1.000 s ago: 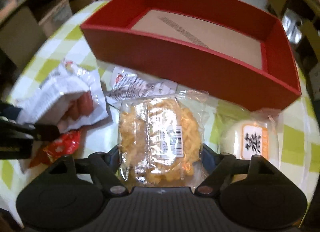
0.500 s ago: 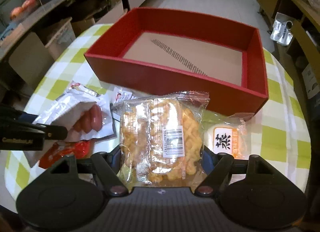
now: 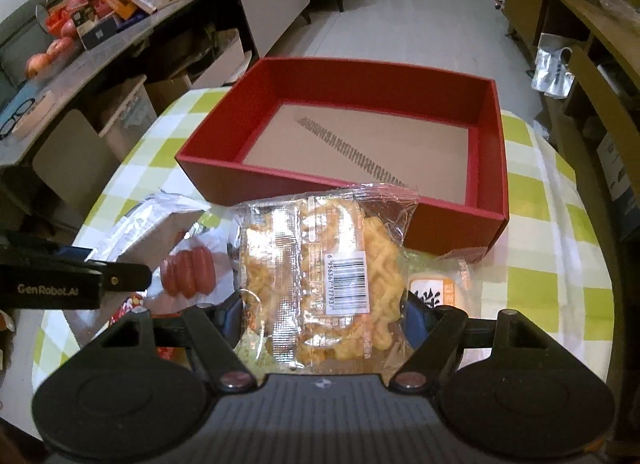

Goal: Organize snacks
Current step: 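Lift and carry white bag with left tool while right tool carries orange bag into red box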

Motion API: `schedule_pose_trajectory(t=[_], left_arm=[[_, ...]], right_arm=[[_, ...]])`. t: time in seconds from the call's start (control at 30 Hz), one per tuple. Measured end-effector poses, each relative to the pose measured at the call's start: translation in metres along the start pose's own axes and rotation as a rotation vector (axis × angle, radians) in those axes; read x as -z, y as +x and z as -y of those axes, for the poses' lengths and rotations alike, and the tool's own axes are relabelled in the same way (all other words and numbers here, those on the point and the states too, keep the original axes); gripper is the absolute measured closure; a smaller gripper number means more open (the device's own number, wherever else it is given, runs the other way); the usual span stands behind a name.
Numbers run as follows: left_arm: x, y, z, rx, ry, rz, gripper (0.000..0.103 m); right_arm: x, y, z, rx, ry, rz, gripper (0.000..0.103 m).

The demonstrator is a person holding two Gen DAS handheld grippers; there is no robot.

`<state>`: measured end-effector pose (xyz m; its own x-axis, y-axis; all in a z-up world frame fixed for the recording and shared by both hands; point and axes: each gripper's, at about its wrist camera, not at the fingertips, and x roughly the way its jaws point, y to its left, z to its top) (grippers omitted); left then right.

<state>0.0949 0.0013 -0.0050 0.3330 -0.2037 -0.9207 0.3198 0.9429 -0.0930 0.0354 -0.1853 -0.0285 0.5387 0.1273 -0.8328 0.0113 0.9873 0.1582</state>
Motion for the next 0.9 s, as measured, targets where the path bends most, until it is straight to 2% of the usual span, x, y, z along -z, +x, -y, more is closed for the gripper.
schedule_pose_trajectory(t=[0.3,0.57,0.9], left_arm=[[-0.020,-0.008,0.018,0.028,0.009,0.053,0.051],[-0.045,-0.002,0.032,0.003,0.013,0.093,0.051],[-0.088,0.019,0.046,-0.033,0.019,0.146,0.051]], right_arm=[[-0.013,-0.008,0.004,-0.005,0.029,0.046,0.023],[-0.041,-0.009,0.021,0.007,0.092,0.098,0.023],[-0.074,0.017,0.043,0.040,0.126,0.109,0.023]])
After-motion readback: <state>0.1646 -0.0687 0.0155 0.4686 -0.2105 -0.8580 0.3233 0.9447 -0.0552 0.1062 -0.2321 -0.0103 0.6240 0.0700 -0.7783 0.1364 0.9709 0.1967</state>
